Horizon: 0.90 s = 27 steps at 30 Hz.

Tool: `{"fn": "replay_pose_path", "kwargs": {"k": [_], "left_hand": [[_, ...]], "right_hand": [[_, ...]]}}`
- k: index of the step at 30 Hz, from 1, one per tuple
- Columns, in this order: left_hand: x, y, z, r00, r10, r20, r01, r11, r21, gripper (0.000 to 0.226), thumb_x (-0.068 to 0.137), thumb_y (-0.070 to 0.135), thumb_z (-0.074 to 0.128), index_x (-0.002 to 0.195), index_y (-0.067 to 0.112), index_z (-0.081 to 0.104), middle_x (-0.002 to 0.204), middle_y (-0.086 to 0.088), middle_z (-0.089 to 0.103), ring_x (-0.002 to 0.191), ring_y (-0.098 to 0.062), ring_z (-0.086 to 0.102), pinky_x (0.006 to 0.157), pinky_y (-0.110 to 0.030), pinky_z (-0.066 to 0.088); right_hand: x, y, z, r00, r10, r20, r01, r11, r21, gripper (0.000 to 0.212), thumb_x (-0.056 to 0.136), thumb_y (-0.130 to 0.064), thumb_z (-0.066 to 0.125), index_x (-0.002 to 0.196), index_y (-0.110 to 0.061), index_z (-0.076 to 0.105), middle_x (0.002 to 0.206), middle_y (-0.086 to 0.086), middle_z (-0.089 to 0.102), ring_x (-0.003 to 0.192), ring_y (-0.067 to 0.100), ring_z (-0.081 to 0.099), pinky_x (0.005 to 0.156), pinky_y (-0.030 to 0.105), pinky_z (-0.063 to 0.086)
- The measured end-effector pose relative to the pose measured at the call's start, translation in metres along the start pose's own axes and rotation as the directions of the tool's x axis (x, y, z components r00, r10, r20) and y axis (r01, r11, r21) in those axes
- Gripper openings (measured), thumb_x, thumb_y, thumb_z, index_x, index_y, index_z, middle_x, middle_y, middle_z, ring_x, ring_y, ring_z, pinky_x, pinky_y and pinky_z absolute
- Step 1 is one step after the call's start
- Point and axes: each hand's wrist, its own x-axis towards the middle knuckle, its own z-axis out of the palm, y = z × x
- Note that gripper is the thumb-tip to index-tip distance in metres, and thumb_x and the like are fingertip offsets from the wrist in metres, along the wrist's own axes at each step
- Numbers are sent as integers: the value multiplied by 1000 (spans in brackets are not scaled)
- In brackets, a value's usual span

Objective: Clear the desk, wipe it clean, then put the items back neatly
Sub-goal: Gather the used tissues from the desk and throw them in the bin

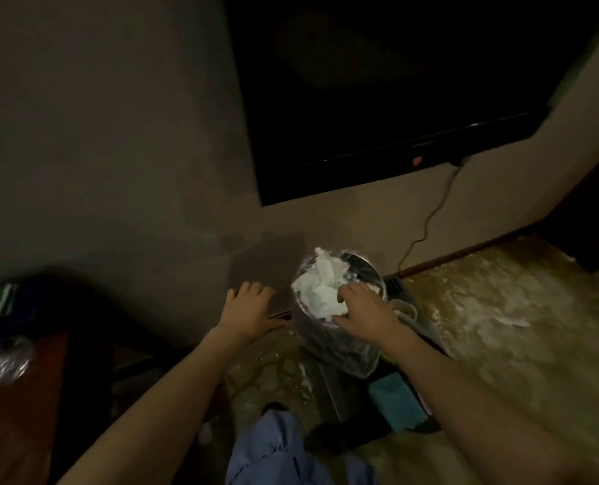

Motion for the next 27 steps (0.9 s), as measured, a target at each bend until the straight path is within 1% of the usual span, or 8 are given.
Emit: {"fn": "replay_pose_path", "kwargs": {"k": [3,6,9,13,16,20,23,27], "left_hand": [[-59,-32,8,989,-146,-7,146,989,-37,67,84,62,53,137,23,38,138,-1,41,129,-22,33,104,-39,27],[-120,-69,15,955,-295,-28,293,954,-69,66,83,65,51,132,21,43,136,-3,43,128,-22,35,104,-39,28],[-181,-104,20,913,-405,-54,394,908,-146,67,84,63,52,135,20,43,137,-3,43,130,-23,34,107,-40,27],[-271,-158,35,849,-523,-76,492,836,-244,68,85,59,54,139,21,38,137,-4,42,129,-24,33,103,-40,28],[-343,-200,54,765,-642,-55,612,751,-247,74,84,63,52,140,18,35,140,-5,39,130,-26,32,103,-41,29],[-452,-265,78,636,-771,-16,749,622,-228,73,85,63,51,141,20,34,141,-5,39,130,-25,33,103,-40,31],[-534,-312,94,538,-843,0,816,520,-253,72,84,61,54,141,21,35,140,-4,40,129,-25,34,102,-39,33],[-626,-361,111,400,-916,40,872,367,-324,73,84,59,57,142,21,34,139,-4,41,130,-25,34,104,-41,34]], "right_hand": [[-3,-48,12,989,-143,25,143,990,-19,33,90,-35,56,113,-12,51,116,7,50,112,24,45,89,32,36],[-4,-106,23,960,-276,56,278,959,-43,31,90,-35,55,110,-13,50,115,6,50,110,23,46,89,33,39],[-7,-165,35,911,-401,99,409,908,-90,35,90,-36,56,114,-12,48,117,7,49,112,24,45,91,34,40],[-15,-259,53,821,-549,156,565,820,-87,37,91,-37,56,118,-13,47,121,4,49,113,20,44,93,30,40],[-30,-340,75,744,-641,188,664,740,-106,37,92,-37,55,119,-13,47,122,5,48,114,21,44,93,31,39],[-63,-458,112,639,-734,228,768,626,-137,37,92,-36,53,117,-10,46,123,8,47,115,26,43,94,34,38],[-92,-544,140,543,-799,257,838,534,-111,36,92,-35,52,119,-11,47,124,8,46,116,26,42,95,35,38],[-127,-647,178,430,-858,283,900,431,-60,31,95,-37,50,117,-15,48,122,6,47,111,24,44,90,34,41]]}}
